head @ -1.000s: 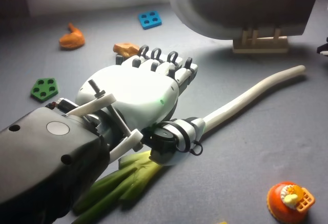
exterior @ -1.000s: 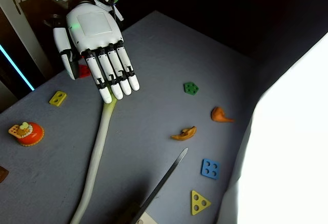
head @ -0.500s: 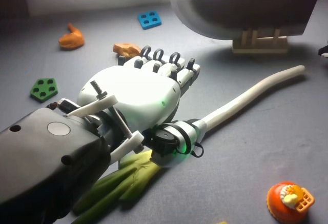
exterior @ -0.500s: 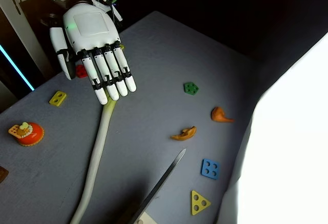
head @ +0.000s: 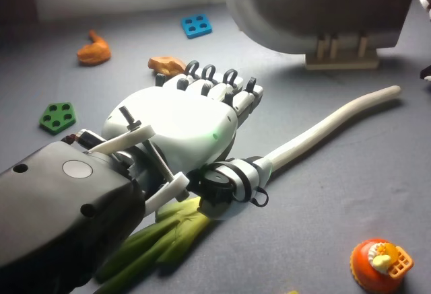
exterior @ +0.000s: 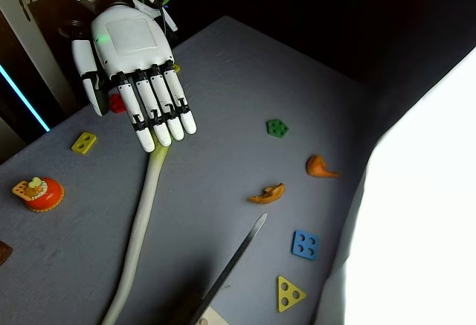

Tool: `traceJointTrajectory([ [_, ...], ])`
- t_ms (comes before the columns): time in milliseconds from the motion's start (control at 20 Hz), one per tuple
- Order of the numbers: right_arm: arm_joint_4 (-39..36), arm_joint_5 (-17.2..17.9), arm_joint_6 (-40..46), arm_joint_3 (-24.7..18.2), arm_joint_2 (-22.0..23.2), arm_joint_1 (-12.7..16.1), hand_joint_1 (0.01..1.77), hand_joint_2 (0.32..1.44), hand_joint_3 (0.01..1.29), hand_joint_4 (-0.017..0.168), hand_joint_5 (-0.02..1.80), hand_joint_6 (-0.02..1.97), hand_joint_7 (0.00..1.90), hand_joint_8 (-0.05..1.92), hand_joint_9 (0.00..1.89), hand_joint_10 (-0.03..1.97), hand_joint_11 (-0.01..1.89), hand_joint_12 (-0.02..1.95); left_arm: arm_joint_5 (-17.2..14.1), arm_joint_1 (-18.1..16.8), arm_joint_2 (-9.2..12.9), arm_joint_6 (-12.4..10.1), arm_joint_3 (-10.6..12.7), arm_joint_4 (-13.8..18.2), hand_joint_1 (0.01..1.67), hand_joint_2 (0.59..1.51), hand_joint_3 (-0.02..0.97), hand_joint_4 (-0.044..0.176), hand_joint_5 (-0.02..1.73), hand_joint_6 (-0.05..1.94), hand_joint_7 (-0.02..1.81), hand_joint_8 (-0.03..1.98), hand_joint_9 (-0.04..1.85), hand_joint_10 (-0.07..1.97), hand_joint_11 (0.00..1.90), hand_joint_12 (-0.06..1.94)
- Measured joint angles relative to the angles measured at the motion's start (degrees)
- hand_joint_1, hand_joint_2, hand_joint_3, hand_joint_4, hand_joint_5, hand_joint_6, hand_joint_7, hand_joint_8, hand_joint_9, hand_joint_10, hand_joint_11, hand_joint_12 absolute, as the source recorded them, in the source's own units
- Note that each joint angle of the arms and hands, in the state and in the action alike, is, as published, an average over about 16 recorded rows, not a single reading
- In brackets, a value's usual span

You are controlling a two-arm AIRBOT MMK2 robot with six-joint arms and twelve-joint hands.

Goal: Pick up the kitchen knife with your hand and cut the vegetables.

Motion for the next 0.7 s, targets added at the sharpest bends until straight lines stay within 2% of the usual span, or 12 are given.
traceJointTrajectory([
  [50,-0.38,0.19,-0.01,0.01,0.11,-0.21,1.13,1.0,0.26,0.01,0.43,1.22,0.47,1.43,0.4,1.7,0.39,1.88,0.05,0.0,0.0,0.0,0.02,0.0,0.05,1.492,0.016,0.001,0.04,0.02,0.02,0.0,0.02,0.01,0.02,0.01],
  [250,-1.73,1.17,-0.04,-0.52,1.01,-1.35,1.08,1.01,0.04,0.03,0.25,0.81,0.28,0.99,0.17,1.32,0.14,1.65,0.19,0.01,0.0,0.0,0.09,0.0,0.07,1.492,0.016,0.001,0.04,0.02,0.02,0.0,0.02,0.01,0.02,0.01],
  [500,-3.67,3.02,-0.16,-4.08,4.0,-3.03,1.03,0.92,0.01,0.053,0.08,0.36,0.11,0.49,0.04,0.75,0.03,1.08,0.36,0.01,0.0,0.0,0.16,0.01,0.09,1.492,0.016,0.0,0.04,0.02,0.02,-0.01,0.02,0.01,0.02,0.01],
  [700,-5.91,4.56,-1.13,-10.45,8.34,-4.12,0.98,0.86,0.01,0.072,0.03,0.08,0.07,0.15,0.02,0.32,0.01,0.59,0.43,0.0,0.0,0.02,0.2,0.02,0.1,1.484,0.016,0.0,0.04,0.02,0.02,-0.01,0.02,0.01,0.02,0.01],
])
